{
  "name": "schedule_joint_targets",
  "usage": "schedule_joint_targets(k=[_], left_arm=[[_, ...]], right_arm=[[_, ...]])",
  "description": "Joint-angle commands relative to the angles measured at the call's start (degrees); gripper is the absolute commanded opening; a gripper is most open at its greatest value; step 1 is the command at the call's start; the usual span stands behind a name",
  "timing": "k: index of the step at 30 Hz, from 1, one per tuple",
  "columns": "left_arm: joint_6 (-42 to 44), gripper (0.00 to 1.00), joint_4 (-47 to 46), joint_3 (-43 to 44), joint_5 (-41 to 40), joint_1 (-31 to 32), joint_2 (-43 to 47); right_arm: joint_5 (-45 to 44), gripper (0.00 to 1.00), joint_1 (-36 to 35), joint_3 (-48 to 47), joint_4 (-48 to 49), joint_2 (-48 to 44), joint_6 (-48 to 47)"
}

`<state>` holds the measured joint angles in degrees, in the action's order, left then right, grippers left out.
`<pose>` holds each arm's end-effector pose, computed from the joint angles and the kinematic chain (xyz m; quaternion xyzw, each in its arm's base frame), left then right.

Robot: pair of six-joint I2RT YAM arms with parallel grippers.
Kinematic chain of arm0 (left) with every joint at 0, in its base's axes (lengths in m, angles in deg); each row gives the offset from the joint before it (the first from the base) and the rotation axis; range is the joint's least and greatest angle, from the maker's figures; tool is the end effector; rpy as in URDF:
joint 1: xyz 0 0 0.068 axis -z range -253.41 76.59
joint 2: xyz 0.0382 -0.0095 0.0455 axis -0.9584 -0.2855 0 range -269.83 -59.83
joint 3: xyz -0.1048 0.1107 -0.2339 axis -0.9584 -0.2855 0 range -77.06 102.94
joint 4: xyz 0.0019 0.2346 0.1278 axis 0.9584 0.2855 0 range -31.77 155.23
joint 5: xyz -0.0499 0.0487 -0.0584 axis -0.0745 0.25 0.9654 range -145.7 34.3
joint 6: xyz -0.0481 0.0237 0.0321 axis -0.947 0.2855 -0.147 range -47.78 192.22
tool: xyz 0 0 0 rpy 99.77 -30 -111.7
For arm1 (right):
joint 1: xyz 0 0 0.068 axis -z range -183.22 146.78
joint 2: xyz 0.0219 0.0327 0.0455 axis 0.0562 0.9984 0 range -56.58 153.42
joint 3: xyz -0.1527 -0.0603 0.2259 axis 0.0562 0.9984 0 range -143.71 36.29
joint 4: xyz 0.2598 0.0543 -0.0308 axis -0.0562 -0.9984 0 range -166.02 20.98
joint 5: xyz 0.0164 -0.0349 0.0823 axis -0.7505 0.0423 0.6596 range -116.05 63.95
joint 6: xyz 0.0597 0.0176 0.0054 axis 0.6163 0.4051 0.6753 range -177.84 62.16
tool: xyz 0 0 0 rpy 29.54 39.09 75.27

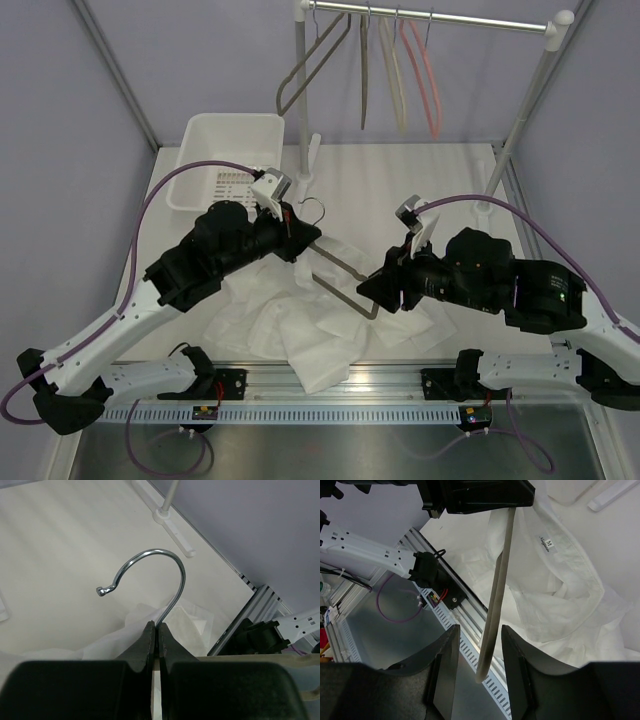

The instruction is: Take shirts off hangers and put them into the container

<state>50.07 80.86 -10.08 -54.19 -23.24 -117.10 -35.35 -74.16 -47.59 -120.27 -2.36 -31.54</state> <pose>0.1461 -0.1772 0.4154 0.1973 0.7569 -0.3759 0.4969 0.0604 0.1513 0.4650 -0.2709 0.7799 0.3761 0.4207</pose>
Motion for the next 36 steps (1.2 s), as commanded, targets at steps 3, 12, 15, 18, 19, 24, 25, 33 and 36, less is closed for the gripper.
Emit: schedule_joint_targets(k=[3,12,15,18,19,24,25,33,36], left_arm=[[-0.35,0.0,-5.14,0.61,0.94,-0.16,0.32],[-0.08,0.0,-6.02,0.52,4.18,-0.25,1.46],[0.0,0.19,-8.91,-0.79,7.35,-0.25,3.22],[0.0,0.53,-8.66,-1.24,6.92,-0.25,4.71],[0.0,0.63,-8.14,-1.41,6.22,-0.25,5.24],[0.62,0.75,-1.65,-0.98,-0.09,-0.25,9.54],[0.79,0.75,-0.24,-0.8,-1.24,-0.16,10.25],[-3.51,0.79,18.49,-2.55,-20.94,-0.16,17.98],[-3.86,0.82,16.84,-7.63,-19.28,-0.25,19.3]], right_arm=[[3.15,0.46,-0.61,0.64,2.46,1.59,-0.9],[2.45,0.0,-0.61,2.49,4.22,2.04,-0.11],[1.48,0.0,-0.69,1.79,3.35,2.03,0.5],[-0.36,0.0,-1.13,0.47,1.5,1.69,1.2],[-1.24,0.0,-1.39,0.21,0.45,1.42,1.73],[-3.96,0.0,-1.49,-0.76,-5.17,-1.12,3.14],[-5.45,0.0,-1.49,-0.85,-7.44,-1.91,3.49],[-8.02,0.0,-1.49,-4.54,-17.47,-9.47,4.72],[-6.27,0.0,-1.49,-6.3,-19.33,-10.18,4.46]])
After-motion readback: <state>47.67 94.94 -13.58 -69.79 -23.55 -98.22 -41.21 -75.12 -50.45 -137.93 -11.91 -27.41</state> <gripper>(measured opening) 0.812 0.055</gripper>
